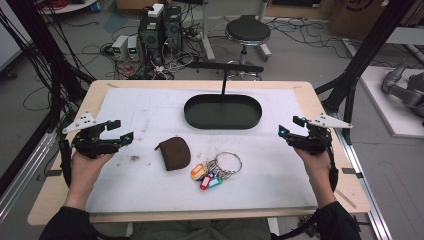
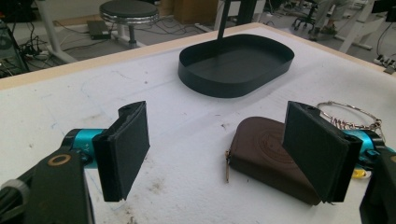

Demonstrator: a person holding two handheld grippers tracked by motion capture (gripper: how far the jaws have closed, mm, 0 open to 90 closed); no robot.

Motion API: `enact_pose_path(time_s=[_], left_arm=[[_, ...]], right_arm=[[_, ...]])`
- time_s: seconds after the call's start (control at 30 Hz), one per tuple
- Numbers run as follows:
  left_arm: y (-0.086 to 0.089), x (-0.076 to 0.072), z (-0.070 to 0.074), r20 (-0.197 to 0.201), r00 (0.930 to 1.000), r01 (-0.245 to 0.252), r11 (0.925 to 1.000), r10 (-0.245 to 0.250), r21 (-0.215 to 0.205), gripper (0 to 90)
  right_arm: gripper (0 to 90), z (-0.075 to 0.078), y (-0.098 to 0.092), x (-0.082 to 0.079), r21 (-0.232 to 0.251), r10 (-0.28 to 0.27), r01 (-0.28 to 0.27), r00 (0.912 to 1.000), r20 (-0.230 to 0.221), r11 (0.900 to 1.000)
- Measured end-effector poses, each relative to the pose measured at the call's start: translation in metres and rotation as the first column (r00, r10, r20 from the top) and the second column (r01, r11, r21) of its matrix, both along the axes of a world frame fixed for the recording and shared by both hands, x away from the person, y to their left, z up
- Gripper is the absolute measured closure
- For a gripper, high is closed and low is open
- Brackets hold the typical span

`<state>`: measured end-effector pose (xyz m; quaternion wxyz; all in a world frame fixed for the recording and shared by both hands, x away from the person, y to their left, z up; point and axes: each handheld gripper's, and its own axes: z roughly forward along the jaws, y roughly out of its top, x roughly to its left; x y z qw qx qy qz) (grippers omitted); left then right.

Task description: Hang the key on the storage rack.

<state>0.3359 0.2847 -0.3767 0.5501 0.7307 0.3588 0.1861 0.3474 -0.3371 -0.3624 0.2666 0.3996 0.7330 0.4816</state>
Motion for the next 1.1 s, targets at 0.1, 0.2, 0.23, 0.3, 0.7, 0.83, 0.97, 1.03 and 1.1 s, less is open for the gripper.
enact_pose_path(time_s=[0.1,0.2,0.23,0.3,0.7,0.83,0.97,1.03,1.1], left_arm=[[-0.003,0.0,-0.001,-0.007,0.9999,0.014,0.9999,-0.014,0.0,23.1],[-0.006,0.001,-0.001,-0.011,0.9997,0.022,0.9997,-0.022,0.007,23.1],[-0.009,0.001,-0.001,-0.016,0.9996,0.025,0.9997,-0.025,0.007,23.1],[-0.012,0.002,-0.002,-0.021,0.9993,0.03,0.9995,-0.03,0.008,23.1],[-0.022,0.004,-0.007,-0.041,0.9979,0.051,0.9984,-0.05,0.026,23.5],[-0.022,0.004,-0.007,-0.044,0.9977,0.052,0.9983,-0.051,0.026,23.5],[-0.021,0.005,-0.007,-0.047,0.9979,0.045,0.9987,-0.044,0.022,23.5],[-0.021,0.005,-0.007,-0.047,0.9979,0.045,0.9987,-0.044,0.022,23.5],[-0.02,0.005,-0.008,-0.047,0.9979,0.045,0.9988,-0.044,0.021,23.5]], right_arm=[[30.8,0.0,-0.003,-0.001,0.009,-0.004,0.004,1.0,-0.002,1.0],[30.9,-0.001,-0.003,0.0,0.011,0.001,-0.001,1.0,-0.009,1.0],[30.8,-0.002,-0.003,0.001,0.009,0.002,-0.002,0.9999,-0.011,1.0],[30.9,-0.003,-0.001,0.002,0.005,0.014,-0.014,0.9998,-0.012,1.0],[39.5,-0.015,0.017,0.0,0.013,0.071,-0.071,0.9951,-0.068,0.997],[44.8,-0.023,0.032,-0.001,0.018,0.11,-0.109,0.9882,-0.107,0.994],[52.4,-0.035,0.048,0.002,0.014,0.152,-0.152,0.9755,-0.159,0.988],[56.7,-0.042,0.057,0.004,0.009,0.179,-0.181,0.9634,-0.2,0.984],[60.2,-0.049,0.067,0.007,-0.004,0.193,-0.2,0.9517,-0.238,0.98]])
